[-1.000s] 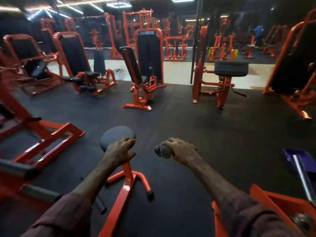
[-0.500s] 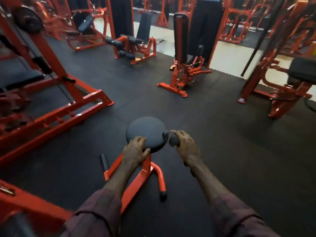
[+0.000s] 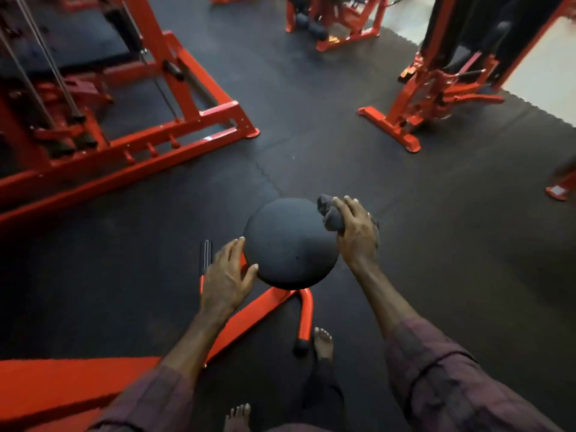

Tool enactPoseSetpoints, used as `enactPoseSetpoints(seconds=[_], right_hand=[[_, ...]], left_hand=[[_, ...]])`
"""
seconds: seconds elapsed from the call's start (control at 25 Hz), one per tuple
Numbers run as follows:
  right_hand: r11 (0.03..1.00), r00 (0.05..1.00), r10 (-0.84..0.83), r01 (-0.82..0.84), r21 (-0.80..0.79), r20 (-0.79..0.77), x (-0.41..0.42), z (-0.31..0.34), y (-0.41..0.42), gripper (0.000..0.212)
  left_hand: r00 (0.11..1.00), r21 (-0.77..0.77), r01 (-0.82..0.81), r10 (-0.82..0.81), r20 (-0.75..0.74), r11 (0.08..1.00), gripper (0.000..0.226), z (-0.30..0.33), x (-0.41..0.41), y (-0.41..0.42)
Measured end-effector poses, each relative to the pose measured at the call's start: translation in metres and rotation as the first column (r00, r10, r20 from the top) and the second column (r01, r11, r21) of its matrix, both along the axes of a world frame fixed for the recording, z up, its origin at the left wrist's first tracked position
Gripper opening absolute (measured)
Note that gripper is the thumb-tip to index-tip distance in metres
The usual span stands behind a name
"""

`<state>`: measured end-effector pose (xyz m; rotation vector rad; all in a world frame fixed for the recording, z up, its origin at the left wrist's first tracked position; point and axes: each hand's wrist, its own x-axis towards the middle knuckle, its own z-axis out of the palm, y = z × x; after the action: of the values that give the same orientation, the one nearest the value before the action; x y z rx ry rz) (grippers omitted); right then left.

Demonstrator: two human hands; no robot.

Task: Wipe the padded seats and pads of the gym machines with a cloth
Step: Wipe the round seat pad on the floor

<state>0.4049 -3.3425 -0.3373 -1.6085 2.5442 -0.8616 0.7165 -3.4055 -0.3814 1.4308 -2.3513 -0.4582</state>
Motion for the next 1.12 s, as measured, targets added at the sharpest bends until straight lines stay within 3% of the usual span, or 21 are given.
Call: enactPoseSetpoints(seconds=[0.08, 0.2, 0.24, 0.36, 0.44, 0.6, 0.68, 0.84, 1.0, 1.12], right_hand=[[0.976, 0.987, 0.154, -0.147, 0.160, -0.034, -0.031, -0.033, -0.036, 0.075], [0.769, 0.915, 0.399, -0.373, 0.518, 0.067, -0.062, -0.081, -0.061, 0.083], [0.714, 0.891, 0.440, -0.420, 0.560, 0.108, -0.069, -0.091, -0.063, 0.087], [0.711, 0.860, 0.487, -0.493, 0.501, 0.155, -0.086, -0.104, -0.066, 0.114], [0.701, 0.842, 0.507, -0.528, 0.479, 0.186, -0.090, -0.106, -0.077, 0.118], [0.783, 0.859, 0.483, -0.511, 0.355, 0.171, -0.089, -0.130, -0.089, 0.084], [0.830, 0.870, 0.471, -0.494, 0.261, 0.149, -0.089, -0.144, -0.089, 0.071], [0.883, 0.940, 0.314, -0.341, 0.322, 0.136, -0.073, -0.142, -0.137, 0.072], [0.808, 0.850, 0.512, -0.525, 0.268, 0.122, -0.093, -0.140, -0.084, 0.070], [0.836, 0.880, 0.441, -0.475, 0.275, 0.179, -0.092, -0.132, -0.089, 0.071]], left_hand=[[0.988, 0.083, -0.148, 0.151, -0.029, 0.986, 0.082, -0.030, -0.030, 0.002], [0.949, 0.199, -0.306, 0.316, -0.021, 0.931, 0.090, -0.066, -0.077, 0.010], [0.927, 0.247, -0.358, 0.375, -0.022, 0.900, 0.091, -0.074, -0.091, 0.010], [0.840, 0.334, -0.499, 0.541, -0.041, 0.800, 0.092, -0.093, -0.127, -0.002], [0.754, 0.339, -0.590, 0.650, -0.092, 0.733, 0.085, -0.102, -0.144, -0.017], [0.614, 0.225, -0.756, 0.785, -0.083, 0.615, 0.064, -0.119, -0.168, -0.031], [0.621, 0.125, -0.773, 0.782, -0.054, 0.622, 0.059, -0.127, -0.172, -0.033], [0.608, 0.054, -0.793, 0.794, -0.005, 0.607, 0.057, -0.134, -0.176, -0.031], [0.591, 0.052, -0.805, 0.806, -0.007, 0.591, 0.056, -0.133, -0.178, -0.032], [0.655, 0.043, -0.755, 0.756, -0.011, 0.655, 0.057, -0.133, -0.168, -0.037]])
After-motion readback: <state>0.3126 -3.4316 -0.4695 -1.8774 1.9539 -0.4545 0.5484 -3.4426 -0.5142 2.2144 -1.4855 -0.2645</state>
